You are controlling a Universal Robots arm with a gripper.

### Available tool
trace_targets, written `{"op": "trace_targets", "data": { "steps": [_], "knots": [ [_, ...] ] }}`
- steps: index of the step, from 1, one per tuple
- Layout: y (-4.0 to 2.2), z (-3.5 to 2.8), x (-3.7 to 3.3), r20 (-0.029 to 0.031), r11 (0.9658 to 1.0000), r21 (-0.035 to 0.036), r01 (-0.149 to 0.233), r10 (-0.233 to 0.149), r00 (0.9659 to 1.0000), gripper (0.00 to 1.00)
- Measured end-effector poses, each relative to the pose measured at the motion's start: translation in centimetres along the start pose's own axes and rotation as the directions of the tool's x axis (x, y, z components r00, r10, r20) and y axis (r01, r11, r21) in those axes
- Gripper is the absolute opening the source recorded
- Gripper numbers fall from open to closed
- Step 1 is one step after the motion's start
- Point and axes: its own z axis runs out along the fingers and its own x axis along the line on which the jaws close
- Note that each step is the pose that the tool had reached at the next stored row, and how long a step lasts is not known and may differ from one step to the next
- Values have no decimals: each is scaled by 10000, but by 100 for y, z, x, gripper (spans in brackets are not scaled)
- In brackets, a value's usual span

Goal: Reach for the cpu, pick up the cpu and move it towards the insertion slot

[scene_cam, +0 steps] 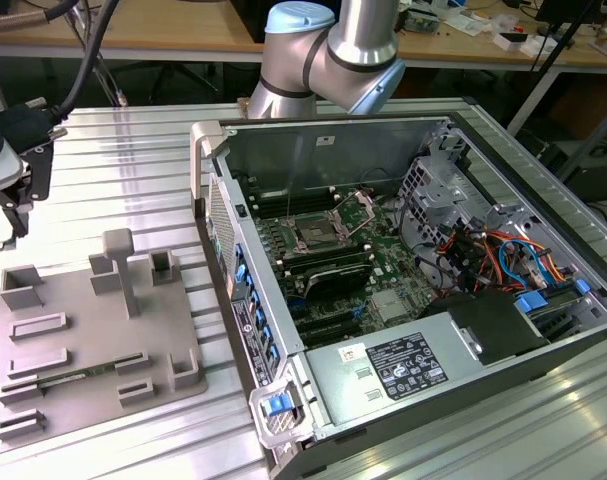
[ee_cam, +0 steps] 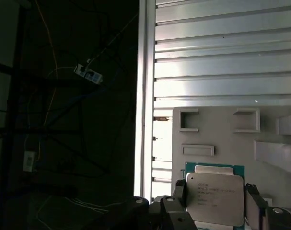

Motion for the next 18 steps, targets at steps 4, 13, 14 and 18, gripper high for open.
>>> {"op": "trace_targets", "data": {
  "steps": [4, 13, 14, 18],
  "knots": [
    [0, 0, -45, 0, 10000, 0, -1, 1, 10000, 55],
    [-2, -1, -129, -1, 10000, 0, -1, 1, 10000, 55],
    [-2, -1, -138, 1, 10000, 0, -1, 1, 10000, 55],
    [-2, -1, -167, 0, 10000, 0, 0, 0, 10000, 55]
  ]
}}
